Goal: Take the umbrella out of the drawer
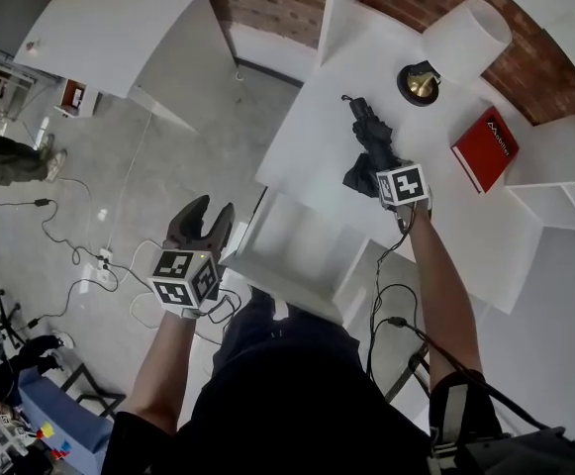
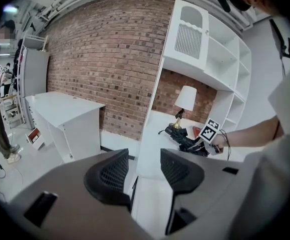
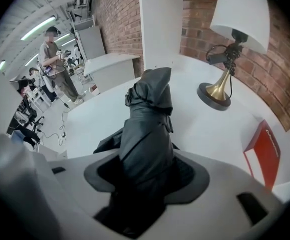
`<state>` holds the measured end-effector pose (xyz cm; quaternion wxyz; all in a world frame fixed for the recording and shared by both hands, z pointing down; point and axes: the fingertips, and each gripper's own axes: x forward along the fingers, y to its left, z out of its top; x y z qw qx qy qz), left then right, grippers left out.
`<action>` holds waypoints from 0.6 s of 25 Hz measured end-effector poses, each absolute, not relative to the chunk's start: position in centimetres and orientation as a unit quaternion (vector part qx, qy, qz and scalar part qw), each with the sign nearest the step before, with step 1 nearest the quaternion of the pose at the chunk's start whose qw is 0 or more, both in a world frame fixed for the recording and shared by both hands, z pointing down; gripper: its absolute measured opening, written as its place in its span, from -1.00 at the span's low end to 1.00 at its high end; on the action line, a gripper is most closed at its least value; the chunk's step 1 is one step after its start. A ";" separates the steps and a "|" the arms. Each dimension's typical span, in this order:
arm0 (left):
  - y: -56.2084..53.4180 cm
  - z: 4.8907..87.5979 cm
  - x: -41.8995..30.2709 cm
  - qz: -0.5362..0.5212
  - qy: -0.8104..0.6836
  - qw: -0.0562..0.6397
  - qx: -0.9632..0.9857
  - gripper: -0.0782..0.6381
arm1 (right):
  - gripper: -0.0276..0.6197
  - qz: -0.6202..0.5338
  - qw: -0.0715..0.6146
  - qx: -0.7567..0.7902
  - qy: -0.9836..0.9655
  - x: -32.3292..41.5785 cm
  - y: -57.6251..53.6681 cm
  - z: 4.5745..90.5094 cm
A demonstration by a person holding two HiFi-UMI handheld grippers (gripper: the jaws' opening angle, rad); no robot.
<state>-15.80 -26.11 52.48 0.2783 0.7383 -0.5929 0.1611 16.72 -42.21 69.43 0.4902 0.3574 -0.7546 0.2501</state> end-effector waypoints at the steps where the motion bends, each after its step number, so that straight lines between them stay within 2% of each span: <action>1: -26.1 52.5 -15.8 0.161 -0.594 0.278 0.738 -0.22 | -0.18 0.252 0.492 0.359 -0.752 16.8 -42.3 69.7; 9: -26.3 52.2 -16.2 0.155 -0.599 0.273 0.737 -0.22 | -0.04 0.230 0.505 0.366 -0.747 16.4 -42.6 70.5; 15: -26.1 51.6 -16.2 0.148 -0.592 0.276 0.742 -0.22 | 0.05 0.211 0.469 0.387 -0.766 16.5 -42.3 68.7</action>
